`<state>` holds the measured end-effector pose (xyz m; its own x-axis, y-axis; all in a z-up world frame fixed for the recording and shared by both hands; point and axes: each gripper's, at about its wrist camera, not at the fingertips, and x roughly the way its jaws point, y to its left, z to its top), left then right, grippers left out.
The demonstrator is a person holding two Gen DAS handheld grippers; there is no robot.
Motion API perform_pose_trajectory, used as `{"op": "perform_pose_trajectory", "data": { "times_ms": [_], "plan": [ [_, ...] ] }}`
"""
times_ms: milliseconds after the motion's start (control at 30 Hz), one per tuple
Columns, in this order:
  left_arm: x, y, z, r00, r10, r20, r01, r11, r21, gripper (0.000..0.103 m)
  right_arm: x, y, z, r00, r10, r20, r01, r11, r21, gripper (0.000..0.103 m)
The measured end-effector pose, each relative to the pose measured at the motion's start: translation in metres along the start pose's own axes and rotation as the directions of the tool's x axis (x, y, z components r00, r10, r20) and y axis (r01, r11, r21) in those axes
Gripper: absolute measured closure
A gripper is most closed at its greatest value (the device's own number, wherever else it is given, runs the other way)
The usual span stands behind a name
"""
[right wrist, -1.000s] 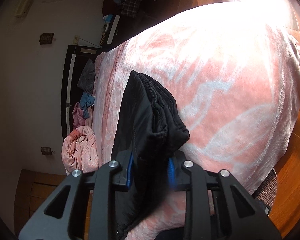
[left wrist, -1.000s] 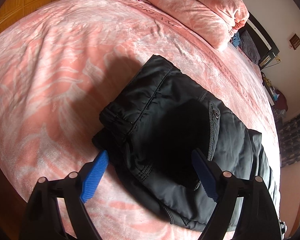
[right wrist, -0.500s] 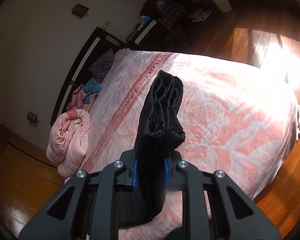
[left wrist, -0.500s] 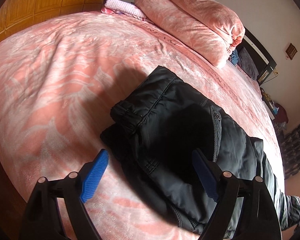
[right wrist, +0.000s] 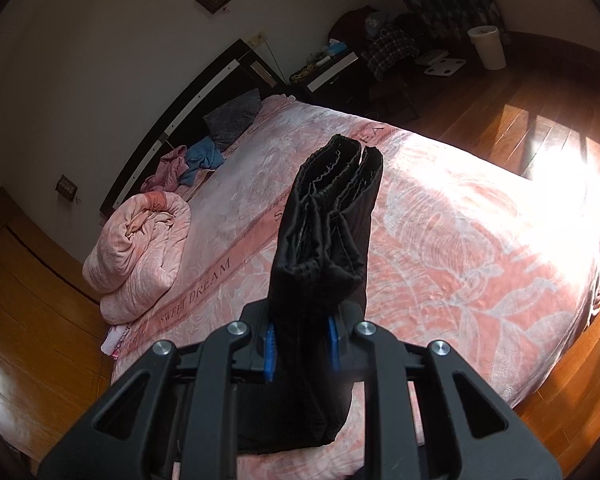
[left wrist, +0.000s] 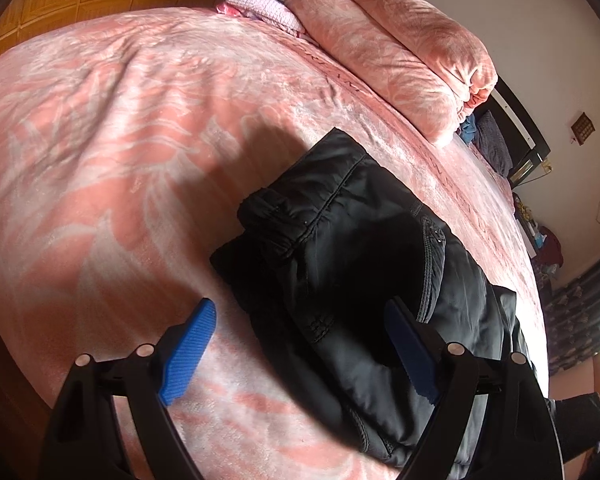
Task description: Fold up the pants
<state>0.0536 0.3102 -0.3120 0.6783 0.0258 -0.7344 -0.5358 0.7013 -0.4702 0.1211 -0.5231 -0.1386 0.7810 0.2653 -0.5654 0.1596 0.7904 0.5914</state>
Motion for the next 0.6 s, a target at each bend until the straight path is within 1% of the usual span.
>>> {"op": "perform_pose_trajectory", "data": {
  "times_ms": [233, 600],
  "plan": [
    [0.000, 0.006, -0.001, 1.000, -0.027, -0.001, 0.027, 0.999, -0.027, 0.016, -0.001, 0.038, -0.005, 1.000, -0.009, 0.008, 0.010, 0.995, -0.097, 0.085],
    [-0.001, 0.012, -0.002, 0.998, -0.056, 0.003, 0.056, 0.997, -0.057, 0.016, 0.003, 0.086, -0.014, 1.000, -0.001, 0.009, 0.002, 0.981, -0.193, 0.085]
  ]
}}
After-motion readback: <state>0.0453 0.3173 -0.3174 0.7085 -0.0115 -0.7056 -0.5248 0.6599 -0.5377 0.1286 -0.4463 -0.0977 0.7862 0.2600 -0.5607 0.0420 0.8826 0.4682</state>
